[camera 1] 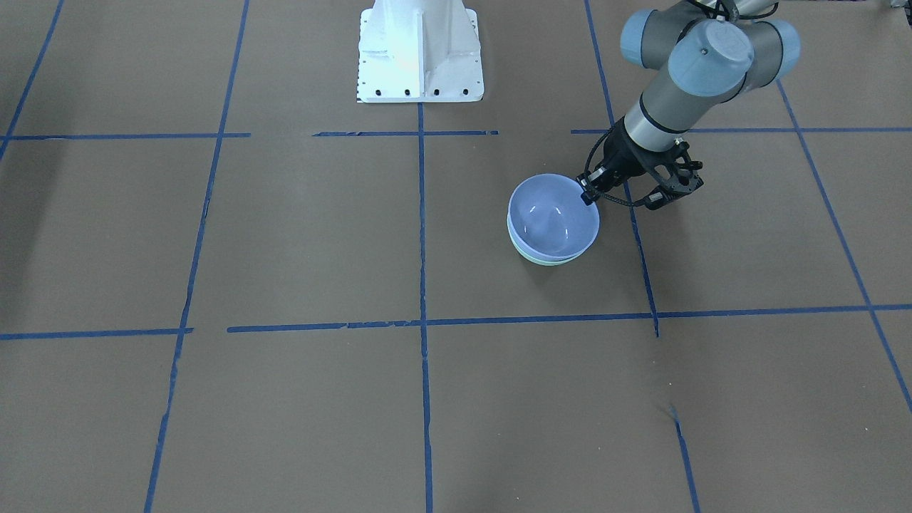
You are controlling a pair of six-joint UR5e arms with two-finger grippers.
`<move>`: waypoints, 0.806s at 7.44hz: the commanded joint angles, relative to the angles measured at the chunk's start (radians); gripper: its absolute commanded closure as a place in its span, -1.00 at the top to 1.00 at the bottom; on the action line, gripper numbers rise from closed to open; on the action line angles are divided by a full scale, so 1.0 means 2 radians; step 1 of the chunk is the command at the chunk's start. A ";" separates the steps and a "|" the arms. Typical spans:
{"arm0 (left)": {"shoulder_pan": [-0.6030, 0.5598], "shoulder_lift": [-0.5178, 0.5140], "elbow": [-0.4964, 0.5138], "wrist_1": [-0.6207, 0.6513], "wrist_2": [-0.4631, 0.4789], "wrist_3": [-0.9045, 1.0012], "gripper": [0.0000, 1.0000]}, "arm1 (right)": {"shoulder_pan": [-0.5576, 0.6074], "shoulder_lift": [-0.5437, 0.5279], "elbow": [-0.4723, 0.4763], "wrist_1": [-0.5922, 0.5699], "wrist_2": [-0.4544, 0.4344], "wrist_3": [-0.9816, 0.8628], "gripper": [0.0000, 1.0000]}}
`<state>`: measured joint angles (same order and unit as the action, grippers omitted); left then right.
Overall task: Stack blue bowl on green bowl
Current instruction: 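Lower the blue bowl into the green bowl and open the left gripper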
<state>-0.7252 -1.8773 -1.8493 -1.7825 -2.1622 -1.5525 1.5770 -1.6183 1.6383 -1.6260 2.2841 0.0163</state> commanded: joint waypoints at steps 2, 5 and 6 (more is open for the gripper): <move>0.005 0.004 0.008 -0.001 0.000 0.002 -1.00 | 0.000 0.000 0.000 0.000 0.000 0.000 1.00; 0.005 0.004 0.005 -0.002 0.013 -0.001 0.99 | 0.001 0.000 0.000 0.000 0.000 0.000 1.00; 0.004 0.006 0.002 -0.002 0.013 -0.001 1.00 | 0.001 0.001 0.000 0.000 0.000 0.000 1.00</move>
<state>-0.7151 -1.8673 -1.8385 -1.7854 -2.1439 -1.5517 1.5777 -1.6181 1.6383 -1.6260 2.2841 0.0154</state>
